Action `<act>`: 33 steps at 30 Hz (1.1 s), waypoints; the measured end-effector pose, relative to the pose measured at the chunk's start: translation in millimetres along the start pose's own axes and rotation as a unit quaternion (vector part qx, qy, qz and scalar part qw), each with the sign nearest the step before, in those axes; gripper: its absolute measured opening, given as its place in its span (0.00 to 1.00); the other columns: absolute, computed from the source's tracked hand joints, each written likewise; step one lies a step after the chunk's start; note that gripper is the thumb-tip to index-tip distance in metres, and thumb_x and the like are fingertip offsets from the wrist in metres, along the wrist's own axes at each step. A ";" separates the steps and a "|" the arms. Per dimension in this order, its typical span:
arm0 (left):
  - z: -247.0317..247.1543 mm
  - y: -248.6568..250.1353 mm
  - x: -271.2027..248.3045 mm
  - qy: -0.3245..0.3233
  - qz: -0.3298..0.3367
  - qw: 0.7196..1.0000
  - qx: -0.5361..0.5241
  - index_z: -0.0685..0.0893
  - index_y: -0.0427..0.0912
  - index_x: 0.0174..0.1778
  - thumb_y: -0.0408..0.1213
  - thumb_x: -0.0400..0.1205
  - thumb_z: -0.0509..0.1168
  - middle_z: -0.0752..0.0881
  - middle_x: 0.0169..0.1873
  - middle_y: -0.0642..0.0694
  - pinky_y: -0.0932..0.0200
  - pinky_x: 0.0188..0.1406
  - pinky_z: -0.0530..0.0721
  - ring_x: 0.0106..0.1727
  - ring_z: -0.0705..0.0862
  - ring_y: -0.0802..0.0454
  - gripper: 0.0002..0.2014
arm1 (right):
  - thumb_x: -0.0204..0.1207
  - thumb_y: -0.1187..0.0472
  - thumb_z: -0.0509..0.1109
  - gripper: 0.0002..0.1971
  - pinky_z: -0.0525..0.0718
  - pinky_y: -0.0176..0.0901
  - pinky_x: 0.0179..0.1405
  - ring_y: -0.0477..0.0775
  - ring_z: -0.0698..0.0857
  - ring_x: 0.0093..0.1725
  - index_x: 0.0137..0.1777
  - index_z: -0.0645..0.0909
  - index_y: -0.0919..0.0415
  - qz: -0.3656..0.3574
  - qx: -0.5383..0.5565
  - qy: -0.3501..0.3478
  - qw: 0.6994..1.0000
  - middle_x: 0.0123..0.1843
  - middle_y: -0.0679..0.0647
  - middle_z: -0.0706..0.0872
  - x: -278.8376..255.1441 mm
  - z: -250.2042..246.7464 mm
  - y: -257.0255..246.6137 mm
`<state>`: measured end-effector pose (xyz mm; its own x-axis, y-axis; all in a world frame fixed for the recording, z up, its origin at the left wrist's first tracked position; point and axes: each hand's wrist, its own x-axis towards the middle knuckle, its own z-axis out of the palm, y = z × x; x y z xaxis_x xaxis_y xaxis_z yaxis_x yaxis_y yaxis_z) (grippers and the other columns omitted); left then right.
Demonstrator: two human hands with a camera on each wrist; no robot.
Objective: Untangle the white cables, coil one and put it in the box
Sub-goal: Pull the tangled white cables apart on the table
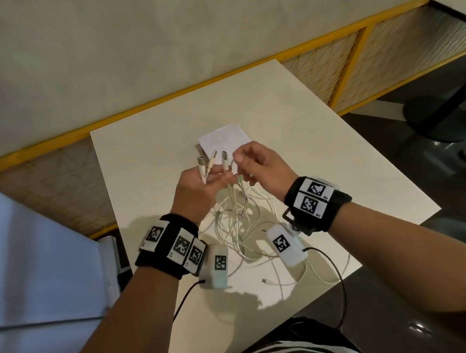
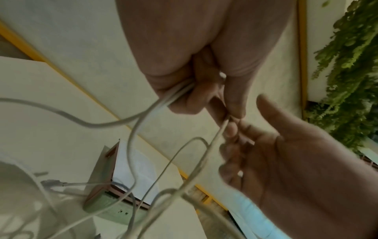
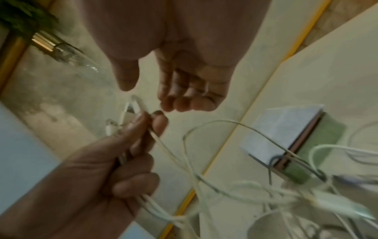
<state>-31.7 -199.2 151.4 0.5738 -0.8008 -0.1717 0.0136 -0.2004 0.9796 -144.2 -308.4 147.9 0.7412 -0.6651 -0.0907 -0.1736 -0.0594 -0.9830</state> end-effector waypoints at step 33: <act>-117.1 -59.5 18.8 0.303 -0.046 0.912 -0.272 0.76 0.50 0.37 0.39 0.86 0.54 0.80 0.21 0.58 0.64 0.23 0.73 0.22 0.75 0.63 0.12 | 0.81 0.61 0.60 0.10 0.69 0.38 0.23 0.52 0.68 0.25 0.39 0.78 0.55 0.178 -0.073 0.215 0.958 0.29 0.53 0.73 -7.4 -92.6 99.0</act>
<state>74.2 -136.2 102.1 0.8948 -0.3032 -0.3276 0.3939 0.1910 0.8991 -226.9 -378.3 66.1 0.2884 -0.9058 -0.3106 -0.4768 0.1454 -0.8669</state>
